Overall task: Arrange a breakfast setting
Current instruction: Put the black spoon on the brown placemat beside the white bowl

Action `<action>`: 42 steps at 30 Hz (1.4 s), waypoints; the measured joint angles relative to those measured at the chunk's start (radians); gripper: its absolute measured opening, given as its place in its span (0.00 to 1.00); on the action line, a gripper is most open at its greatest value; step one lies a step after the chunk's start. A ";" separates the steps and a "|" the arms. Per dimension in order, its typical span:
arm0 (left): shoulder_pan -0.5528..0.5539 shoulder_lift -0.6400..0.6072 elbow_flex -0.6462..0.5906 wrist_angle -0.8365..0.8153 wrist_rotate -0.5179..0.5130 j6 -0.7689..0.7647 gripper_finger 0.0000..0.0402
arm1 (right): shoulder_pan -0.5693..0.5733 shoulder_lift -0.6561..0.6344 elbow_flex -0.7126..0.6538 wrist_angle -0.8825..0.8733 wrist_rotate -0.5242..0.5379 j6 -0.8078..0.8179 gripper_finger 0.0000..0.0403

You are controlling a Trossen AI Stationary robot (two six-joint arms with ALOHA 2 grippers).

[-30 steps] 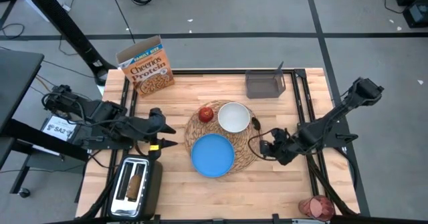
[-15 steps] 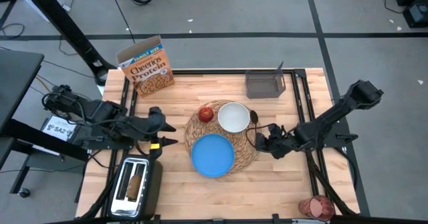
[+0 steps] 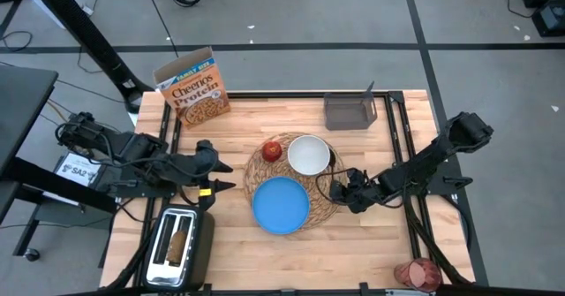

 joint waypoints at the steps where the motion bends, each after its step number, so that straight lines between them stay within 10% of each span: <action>1: 0.000 0.000 0.000 0.000 0.000 -0.002 0.53 | 0.000 0.007 0.000 0.007 -0.001 0.009 0.10; 16: 0.000 -0.033 0.001 0.013 -0.002 -0.002 0.53 | 0.004 -0.075 0.002 -0.133 -0.039 -0.084 0.27; 27: 0.001 -0.047 0.001 0.016 -0.013 0.006 0.53 | -0.059 -0.079 0.216 -0.550 0.045 -0.370 0.27; 42: 0.001 -0.047 0.002 0.016 -0.026 -0.021 0.53 | -0.210 0.065 0.229 -0.525 0.002 -0.516 0.27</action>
